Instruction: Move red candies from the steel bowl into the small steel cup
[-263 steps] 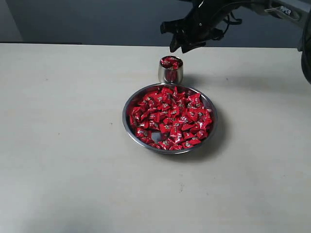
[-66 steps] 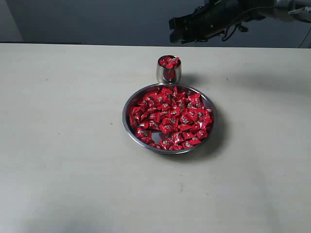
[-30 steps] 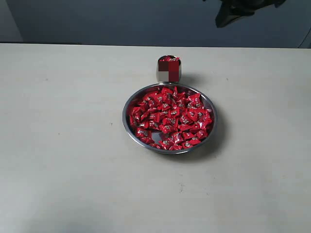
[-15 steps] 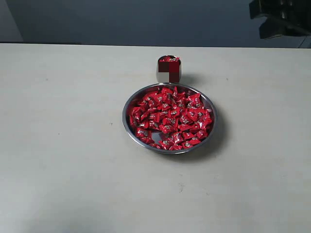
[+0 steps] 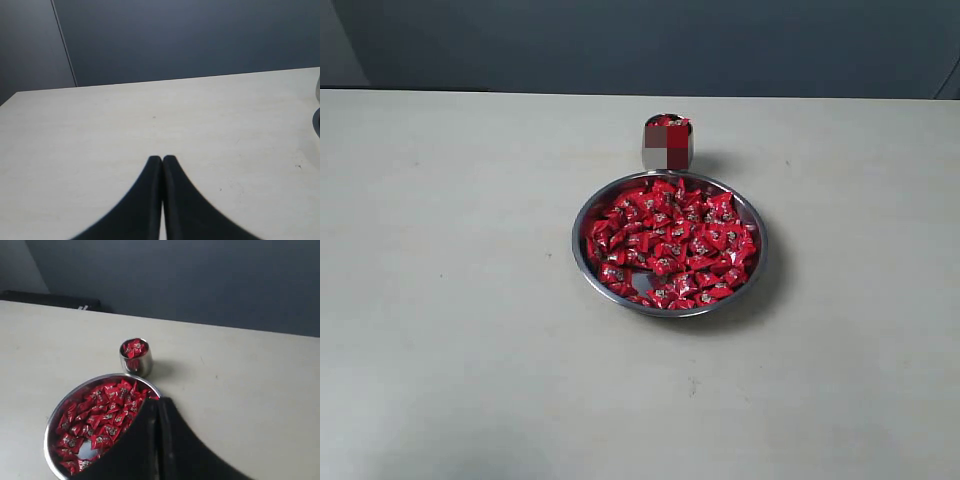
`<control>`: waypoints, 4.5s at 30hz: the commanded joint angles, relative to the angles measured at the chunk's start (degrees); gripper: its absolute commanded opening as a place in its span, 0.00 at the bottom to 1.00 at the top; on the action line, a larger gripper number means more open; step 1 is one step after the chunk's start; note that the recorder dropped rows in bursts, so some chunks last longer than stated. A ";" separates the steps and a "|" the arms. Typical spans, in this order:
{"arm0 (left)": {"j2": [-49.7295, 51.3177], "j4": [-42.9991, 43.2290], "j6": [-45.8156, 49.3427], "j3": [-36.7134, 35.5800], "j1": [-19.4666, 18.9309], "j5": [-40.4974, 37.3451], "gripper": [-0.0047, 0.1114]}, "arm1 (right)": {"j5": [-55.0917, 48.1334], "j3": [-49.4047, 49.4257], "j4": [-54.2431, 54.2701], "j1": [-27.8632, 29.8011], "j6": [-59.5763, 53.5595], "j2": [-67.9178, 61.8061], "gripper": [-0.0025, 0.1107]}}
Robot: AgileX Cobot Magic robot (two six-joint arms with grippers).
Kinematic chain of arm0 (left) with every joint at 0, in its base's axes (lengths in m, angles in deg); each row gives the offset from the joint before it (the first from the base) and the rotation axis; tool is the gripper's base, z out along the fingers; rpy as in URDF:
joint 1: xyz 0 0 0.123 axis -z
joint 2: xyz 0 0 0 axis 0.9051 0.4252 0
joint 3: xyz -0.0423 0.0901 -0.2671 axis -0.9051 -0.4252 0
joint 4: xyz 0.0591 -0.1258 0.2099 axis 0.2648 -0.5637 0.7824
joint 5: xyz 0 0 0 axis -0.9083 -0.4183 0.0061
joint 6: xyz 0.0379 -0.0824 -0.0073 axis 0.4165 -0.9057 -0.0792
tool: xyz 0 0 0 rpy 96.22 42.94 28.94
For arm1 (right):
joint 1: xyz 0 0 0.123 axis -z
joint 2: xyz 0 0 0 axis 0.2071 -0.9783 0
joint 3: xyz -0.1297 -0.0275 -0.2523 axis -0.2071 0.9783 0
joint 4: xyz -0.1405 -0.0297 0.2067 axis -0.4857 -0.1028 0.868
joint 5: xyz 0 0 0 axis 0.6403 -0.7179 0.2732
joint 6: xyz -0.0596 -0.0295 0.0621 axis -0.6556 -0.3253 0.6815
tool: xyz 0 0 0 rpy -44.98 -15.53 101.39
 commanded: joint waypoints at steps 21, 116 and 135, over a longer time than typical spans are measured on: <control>-0.27 0.11 -0.10 0.48 -0.12 0.27 0.04 | 14.71 17.33 -8.35 0.26 0.32 15.08 0.01; -0.27 0.11 -0.10 0.48 -0.12 0.27 0.04 | 36.81 45.78 -16.32 19.60 0.43 35.45 0.01; -0.27 0.11 -0.10 0.48 -0.12 0.27 0.04 | 35.60 49.56 -17.46 19.60 0.43 42.79 0.01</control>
